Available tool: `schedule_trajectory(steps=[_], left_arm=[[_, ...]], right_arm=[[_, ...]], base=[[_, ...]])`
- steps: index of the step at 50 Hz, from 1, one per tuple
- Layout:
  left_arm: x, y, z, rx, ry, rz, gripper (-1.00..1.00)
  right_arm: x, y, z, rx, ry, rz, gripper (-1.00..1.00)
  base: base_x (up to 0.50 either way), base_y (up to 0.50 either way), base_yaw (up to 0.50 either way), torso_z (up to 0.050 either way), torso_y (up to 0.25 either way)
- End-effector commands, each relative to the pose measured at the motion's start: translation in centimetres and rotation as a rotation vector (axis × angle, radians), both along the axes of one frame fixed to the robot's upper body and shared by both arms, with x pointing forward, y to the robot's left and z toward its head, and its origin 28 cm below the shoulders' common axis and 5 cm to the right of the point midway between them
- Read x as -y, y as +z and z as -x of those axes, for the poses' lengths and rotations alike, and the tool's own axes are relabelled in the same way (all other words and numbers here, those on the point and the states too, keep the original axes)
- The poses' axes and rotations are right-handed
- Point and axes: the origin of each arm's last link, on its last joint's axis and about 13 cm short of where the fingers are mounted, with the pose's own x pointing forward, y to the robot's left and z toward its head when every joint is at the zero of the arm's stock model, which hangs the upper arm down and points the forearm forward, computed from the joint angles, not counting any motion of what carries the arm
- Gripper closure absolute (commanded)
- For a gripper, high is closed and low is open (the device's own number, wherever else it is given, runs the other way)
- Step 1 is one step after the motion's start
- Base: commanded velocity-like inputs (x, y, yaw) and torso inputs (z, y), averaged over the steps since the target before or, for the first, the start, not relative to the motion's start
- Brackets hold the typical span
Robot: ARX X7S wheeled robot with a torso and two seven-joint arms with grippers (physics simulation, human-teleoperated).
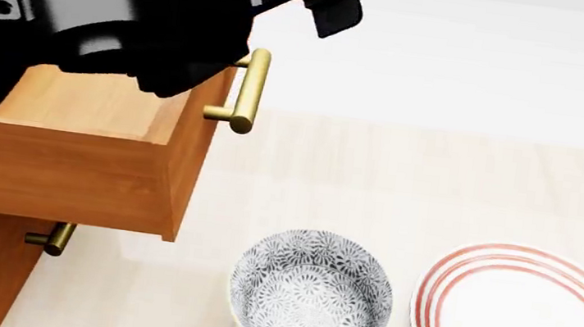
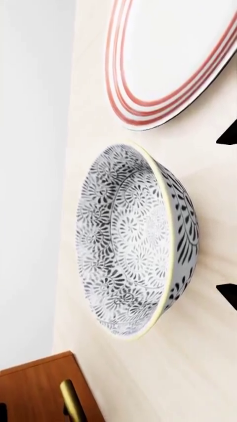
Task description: Open the top drawer of the cabinet.
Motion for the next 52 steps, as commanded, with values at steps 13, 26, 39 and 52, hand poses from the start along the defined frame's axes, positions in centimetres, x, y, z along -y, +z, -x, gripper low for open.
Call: schedule_trajectory(steps=[13, 26, 39, 52], left_arm=[[0.2, -2.6, 6.8, 0.353, -0.169, -0.097, -1.00], [-0.1, -6.1, 10.9, 0.721, -0.180, -0.307, -1.00], [-1.3, -9.7, 14.2, 0.955, -0.207, -0.411, -1.00], [-2.9, -12.9, 13.0, 1.047, -0.117, -0.546, -1.00]], right_arm=[[-0.2, 0.1, -0.1, 0.003, -0.002, -0.010, -1.00], [-0.2, 0.1, -0.1, -0.002, -0.006, -0.011, -1.00], [-0.2, 0.0, -0.1, -0.006, -0.007, -0.006, -1.00], [-0.2, 0.0, -0.1, -0.012, -0.011, -0.009, -1.00]], base=[[0.00, 0.00, 0.00, 0.000, 0.000], [0.00, 0.00, 0.00, 0.000, 0.000], [0.00, 0.00, 0.00, 0.000, 0.000], [0.00, 0.00, 0.00, 0.000, 0.000]])
